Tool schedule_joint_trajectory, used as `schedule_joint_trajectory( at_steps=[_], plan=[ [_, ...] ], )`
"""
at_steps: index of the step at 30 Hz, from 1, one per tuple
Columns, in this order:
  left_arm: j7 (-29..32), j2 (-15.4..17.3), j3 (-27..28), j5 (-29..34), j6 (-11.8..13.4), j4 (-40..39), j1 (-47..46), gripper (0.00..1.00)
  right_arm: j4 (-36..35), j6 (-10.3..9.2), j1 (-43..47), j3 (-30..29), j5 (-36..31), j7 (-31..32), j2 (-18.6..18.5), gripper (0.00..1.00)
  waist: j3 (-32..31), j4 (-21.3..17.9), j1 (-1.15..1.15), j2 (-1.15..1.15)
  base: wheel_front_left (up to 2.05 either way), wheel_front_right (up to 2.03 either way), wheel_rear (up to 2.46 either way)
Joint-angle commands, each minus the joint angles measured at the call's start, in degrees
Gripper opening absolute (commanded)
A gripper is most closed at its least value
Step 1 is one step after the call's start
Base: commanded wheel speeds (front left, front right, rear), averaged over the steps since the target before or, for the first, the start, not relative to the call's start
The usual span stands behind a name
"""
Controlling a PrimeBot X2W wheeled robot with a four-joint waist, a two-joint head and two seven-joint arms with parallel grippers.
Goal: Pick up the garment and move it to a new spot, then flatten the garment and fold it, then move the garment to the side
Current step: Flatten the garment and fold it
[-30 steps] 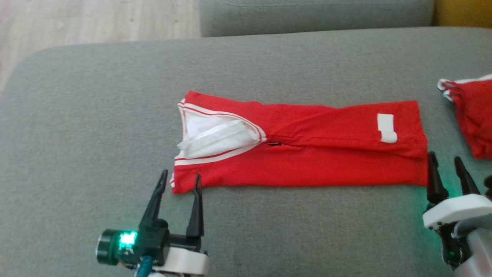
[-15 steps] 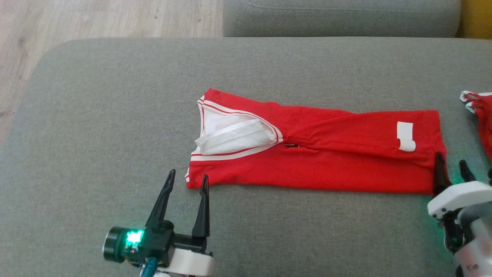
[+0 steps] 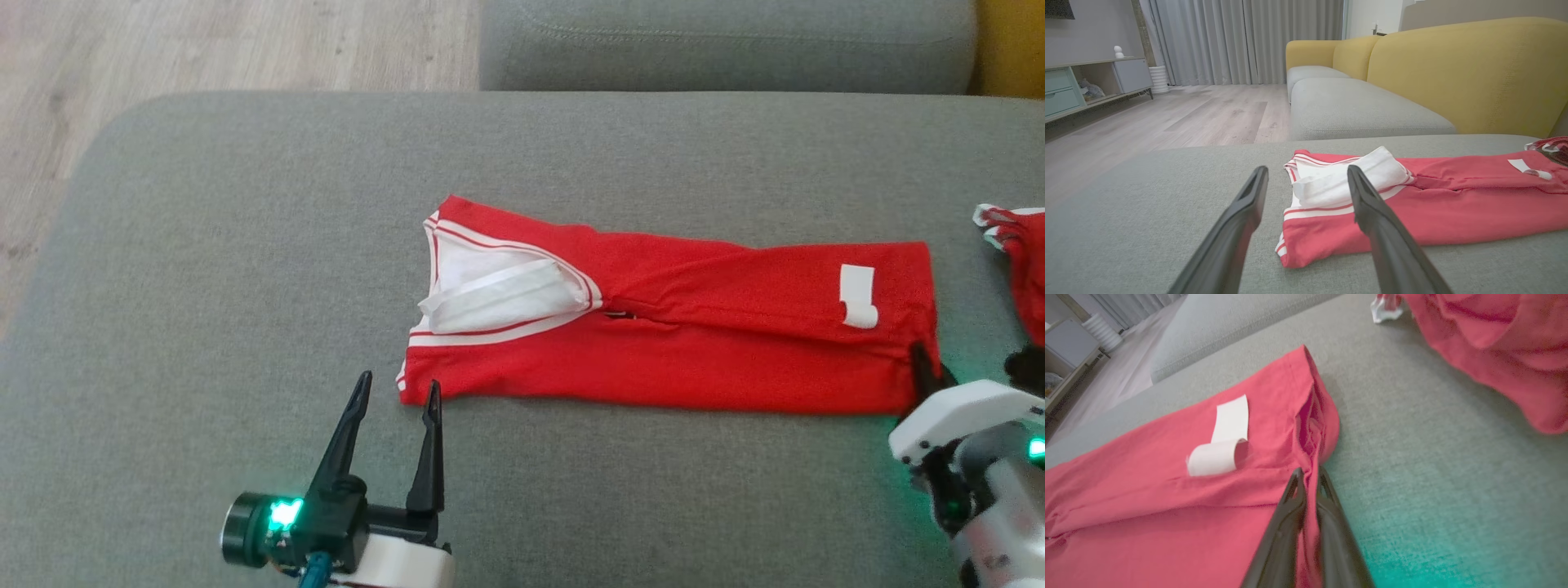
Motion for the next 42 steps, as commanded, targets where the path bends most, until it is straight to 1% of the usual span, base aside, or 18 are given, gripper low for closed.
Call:
schedule_joint_trajectory(
  at_steps=[1, 6, 9, 12, 16, 19, 22, 23, 24, 27, 31, 35, 36, 37, 38, 39, 42],
  plan=[
    [-0.5, -0.3, 2.4, 0.6, -0.3, -1.3, -0.9, 1.0, -1.7, -0.04, 0.0, 1.2, 0.5, -1.1, -2.0, 0.0, -0.5, -0.5, 0.0, 0.0, 0.0, 0.0, 0.0],
    [-0.5, -0.9, 3.6, 1.5, -1.6, -0.8, 0.0, 1.0, -3.2, -0.04, -0.1, 1.1, 1.9, -2.4, -6.3, 0.0, -1.9, -1.6, 0.0, 0.0, 0.0, 0.0, 0.0],
    [-0.5, -1.3, 4.2, 2.0, -2.2, -0.7, 0.7, 1.0, -6.0, -0.04, -0.5, 1.8, 2.9, -1.8, -8.7, 0.0, -2.4, -2.4, 0.0, 0.0, 0.0, 0.0, 0.0],
    [-0.5, -1.5, 4.8, 2.4, -2.7, -0.5, 1.3, 1.0, -11.5, -0.04, -1.2, 3.2, 4.6, -0.3, -9.3, 0.0, -2.9, -3.3, 0.0, 0.0, 0.0, 0.0, 0.0],
    [-0.5, -2.1, 5.0, 2.9, -3.6, 0.1, 1.5, 1.0, -20.9, -0.04, -2.0, 6.0, 6.6, 2.0, -8.6, 0.0, -3.4, -3.8, 0.0, 0.0, 0.0, 0.0, 0.0],
    [-0.5, -2.5, 5.2, 3.3, -4.3, 0.6, 1.5, 1.0, -27.1, -0.04, -2.6, 8.9, 6.2, 3.9, -7.2, 0.0, -3.8, -3.6, 0.0, 0.0, 0.0, 0.0, 0.0],
    [-0.5, -2.9, 5.1, 3.6, -5.0, 1.2, 1.2, 1.0, -32.0, -0.04, -3.5, 12.7, 5.4, 6.0, -4.5, 0.0, -4.0, -2.7, 0.0, 0.0, 0.0, 0.0, 0.0],
    [-0.5, -3.0, 5.1, 3.7, -5.2, 1.4, 1.2, 1.0, -33.4, -0.04, -3.7, 14.3, 5.0, 6.7, -3.3, 0.0, -4.0, -2.3, 0.0, 0.0, 0.0, 0.0, 0.0],
    [-0.5, -3.0, 5.1, 3.7, -5.2, 1.4, 1.2, 1.0, -33.4, -0.04, -3.7, 14.3, 5.0, 6.7, -3.3, 0.0, -4.0, -2.3, 0.0, 0.0, 0.0, 0.0, 0.0],
    [-0.5, -3.4, 5.2, 3.9, -5.7, 1.9, 1.1, 1.0, -36.1, -0.04, -4.3, 19.4, 4.2, 8.9, 0.5, 0.0, -3.9, -0.8, 0.0, 0.0, 0.0, 0.0, 0.0],
    [-0.5, -4.1, 4.8, 4.0, -6.5, 2.7, 0.7, 1.0, -35.3, -0.04, -5.4, 25.5, 2.5, 10.7, 5.2, 0.0, -3.8, 1.9, 0.0, 0.0, 0.0, 0.0, 0.0],
    [-0.5, -4.8, 4.5, 3.9, -7.1, 3.3, 0.2, 1.0, -29.4, -0.04, -6.4, 29.4, 1.5, 10.8, 9.3, 0.0, -3.7, 4.7, 0.0, 0.0, 0.0, 0.0, 0.0],
    [-0.5, -4.9, 4.4, 3.9, -7.2, 3.5, 0.2, 1.0, -27.6, -0.04, -6.5, 30.0, 1.8, 10.5, 10.1, 0.02, -3.7, 5.5, 0.0, 0.0, 0.0, 0.0, 0.0],
    [-0.5, -5.0, 4.3, 3.9, -7.3, 3.6, 0.1, 1.0, -25.9, -0.04, -6.7, 30.8, 1.9, 10.3, 10.7, 0.14, -3.7, 6.1, 0.0, 0.0, 0.0, 0.0, 0.0],
    [-0.5, -5.1, 4.4, 3.8, -7.3, 3.7, 0.0, 1.0, -24.4, -0.04, -6.9, 31.5, 1.9, 9.9, 11.2, 0.43, -3.6, 6.7, 0.0, 0.0, 0.0, 0.0, 0.0],
    [-0.5, -5.2, 4.5, 3.8, -7.2, 3.6, 0.0, 1.0, -23.0, -0.04, -7.2, 31.8, 1.9, 9.1, 11.7, 1.0, -3.4, 7.1, 0.0, 0.0, 0.0, 0.0, 0.0],
    [-0.5, -5.4, 5.2, 3.8, -6.9, 3.3, 0.2, 1.0, -21.0, -0.04, -7.7, 31.3, 2.8, 4.1, 12.5, 1.0, -3.2, 7.5, 0.0, 0.0, 0.0, 0.0, 0.0]
  ],
)
